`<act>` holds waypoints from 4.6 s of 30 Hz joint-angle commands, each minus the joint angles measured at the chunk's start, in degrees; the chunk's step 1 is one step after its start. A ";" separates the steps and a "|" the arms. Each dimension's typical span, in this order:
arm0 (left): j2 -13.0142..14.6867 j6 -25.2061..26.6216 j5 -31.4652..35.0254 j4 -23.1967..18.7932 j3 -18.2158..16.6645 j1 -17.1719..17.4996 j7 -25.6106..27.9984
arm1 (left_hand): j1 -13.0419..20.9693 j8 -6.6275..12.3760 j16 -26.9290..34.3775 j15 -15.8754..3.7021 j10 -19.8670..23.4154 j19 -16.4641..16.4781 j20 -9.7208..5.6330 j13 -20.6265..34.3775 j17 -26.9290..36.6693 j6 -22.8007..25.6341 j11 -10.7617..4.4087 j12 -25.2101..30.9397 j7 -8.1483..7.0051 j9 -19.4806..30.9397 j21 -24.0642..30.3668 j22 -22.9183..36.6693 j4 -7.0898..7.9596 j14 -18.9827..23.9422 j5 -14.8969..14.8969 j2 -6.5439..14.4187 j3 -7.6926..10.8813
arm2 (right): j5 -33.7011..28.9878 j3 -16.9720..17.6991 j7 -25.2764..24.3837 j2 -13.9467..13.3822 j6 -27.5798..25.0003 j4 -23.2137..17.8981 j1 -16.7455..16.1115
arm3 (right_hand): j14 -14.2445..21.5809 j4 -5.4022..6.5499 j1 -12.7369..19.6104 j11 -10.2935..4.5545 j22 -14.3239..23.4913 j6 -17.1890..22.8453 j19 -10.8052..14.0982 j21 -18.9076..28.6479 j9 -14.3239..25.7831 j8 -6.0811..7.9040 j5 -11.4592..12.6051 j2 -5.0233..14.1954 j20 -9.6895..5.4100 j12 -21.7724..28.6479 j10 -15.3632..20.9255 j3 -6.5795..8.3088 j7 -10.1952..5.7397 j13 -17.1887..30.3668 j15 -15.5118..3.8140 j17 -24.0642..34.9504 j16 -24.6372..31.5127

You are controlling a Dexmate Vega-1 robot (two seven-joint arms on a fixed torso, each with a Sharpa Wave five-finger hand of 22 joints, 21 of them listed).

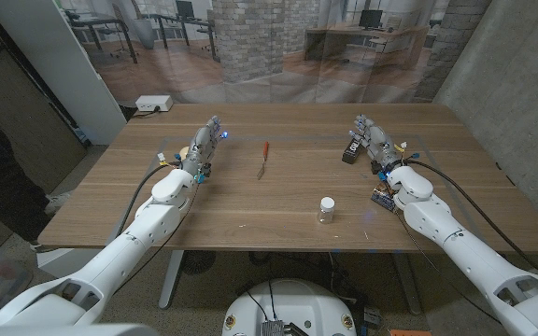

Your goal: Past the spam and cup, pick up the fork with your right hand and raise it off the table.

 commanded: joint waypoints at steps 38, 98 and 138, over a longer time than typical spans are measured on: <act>-0.20 -0.14 -0.56 0.96 -0.37 -0.26 -0.24 | 0.03 0.40 0.37 0.38 -0.18 -5.81 0.57 0.14 0.21 -0.17 0.36 0.48 0.39 0.12 0.10 0.21 -0.12 -1.00 0.32 2.35 0.95 | -12.70 -3.07 -8.10 -4.57 -4.17 -8.60 1.75 | 0.95 -4.13 3.56 0.79 0.17 0.75 0.60 0.14 0.05 0.37 0.01 -1.97 0.69 0.45 1.06 0.49 0.48 0.16 0.92 -0.33 0.17; -0.38 -2.34 -2.01 3.05 -1.72 0.35 -1.56 | -0.43 0.41 0.36 0.77 0.62 -5.09 1.00 0.18 0.14 0.44 0.71 0.63 0.80 0.13 -0.33 0.22 -0.52 -0.29 0.11 2.16 1.91 | -27.43 -6.93 -12.69 -8.46 -16.21 -22.90 5.18 | 1.64 -7.66 7.28 0.41 0.23 1.64 1.21 0.24 0.11 0.58 -0.52 0.26 0.81 0.54 1.74 1.77 -0.11 0.15 0.75 -0.04 0.45; 0.98 -2.99 -2.61 -0.29 -3.09 3.72 -0.30 | -0.67 0.41 0.31 0.80 0.64 -4.94 1.06 0.18 0.14 0.58 0.69 0.57 0.76 0.14 -0.59 0.22 -0.56 -0.25 0.02 2.07 2.20 | -38.22 -10.92 -9.43 -10.85 -23.92 -29.88 8.22 | 1.77 -9.38 8.43 -0.31 0.23 1.78 1.38 0.20 0.14 0.52 -1.01 -0.35 0.85 0.42 1.76 1.34 -0.48 0.15 0.50 -0.08 0.39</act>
